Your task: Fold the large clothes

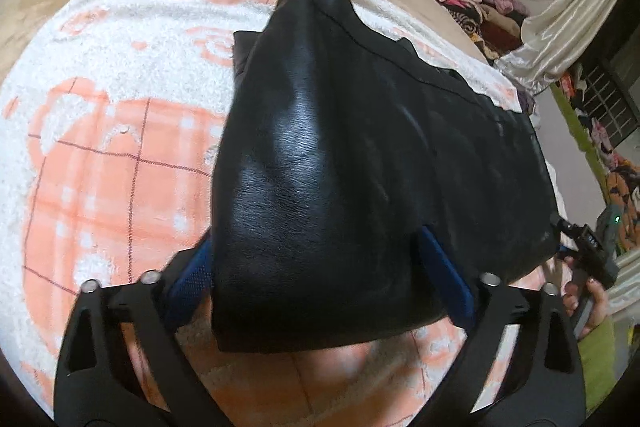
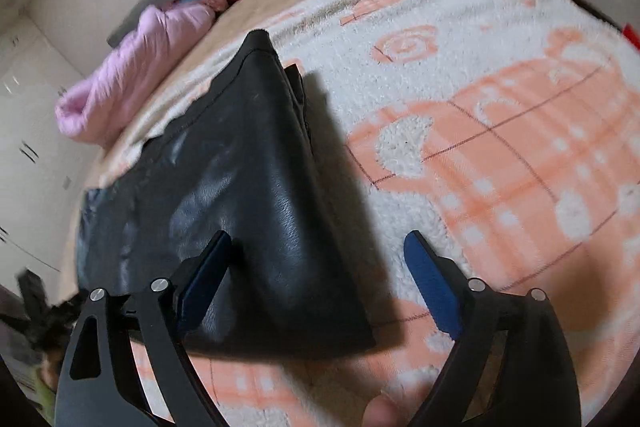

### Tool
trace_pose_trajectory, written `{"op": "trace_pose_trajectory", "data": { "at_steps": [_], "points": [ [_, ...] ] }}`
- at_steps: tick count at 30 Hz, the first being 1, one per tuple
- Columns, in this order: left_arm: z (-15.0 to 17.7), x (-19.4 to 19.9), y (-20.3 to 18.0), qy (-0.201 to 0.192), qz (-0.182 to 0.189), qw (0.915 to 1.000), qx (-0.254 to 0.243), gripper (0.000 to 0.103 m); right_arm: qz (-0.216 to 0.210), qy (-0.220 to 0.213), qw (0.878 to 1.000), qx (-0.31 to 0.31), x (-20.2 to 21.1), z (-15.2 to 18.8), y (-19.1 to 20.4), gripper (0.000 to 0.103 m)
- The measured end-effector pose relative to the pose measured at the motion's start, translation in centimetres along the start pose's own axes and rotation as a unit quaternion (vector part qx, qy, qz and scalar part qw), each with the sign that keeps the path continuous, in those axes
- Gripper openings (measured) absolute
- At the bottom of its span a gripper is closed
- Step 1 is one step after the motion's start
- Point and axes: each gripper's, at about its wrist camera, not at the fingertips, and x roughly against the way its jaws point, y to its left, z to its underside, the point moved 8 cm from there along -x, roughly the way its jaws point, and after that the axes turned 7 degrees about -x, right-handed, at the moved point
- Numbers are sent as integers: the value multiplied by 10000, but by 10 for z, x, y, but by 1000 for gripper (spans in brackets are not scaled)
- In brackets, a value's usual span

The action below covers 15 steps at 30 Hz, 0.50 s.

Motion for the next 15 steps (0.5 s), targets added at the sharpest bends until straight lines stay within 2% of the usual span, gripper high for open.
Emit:
{"op": "trace_pose_trajectory", "data": {
  "at_steps": [1,2,5,8,11,15],
  "points": [
    [0,2,2,-50,37,10000,44,71,-322,115,9994,7,0,4,6,32],
    [-1,5,4,-95,95,9999,104,63,-509,148,9986,-70,1,8,10,29],
    [0,12,8,-125,182,9996,164,54,-294,31,9994,198,10,16,19,22],
    [5,19,6,-172,127,9997,90,53,-282,-40,9996,3,19,26,15,22],
    [13,13,8,-138,5,9999,52,55,-156,-129,9998,26,14,29,8,32],
    [13,14,8,-131,-78,9999,13,57,101,-227,9997,36,14,27,7,39]
  ]
}}
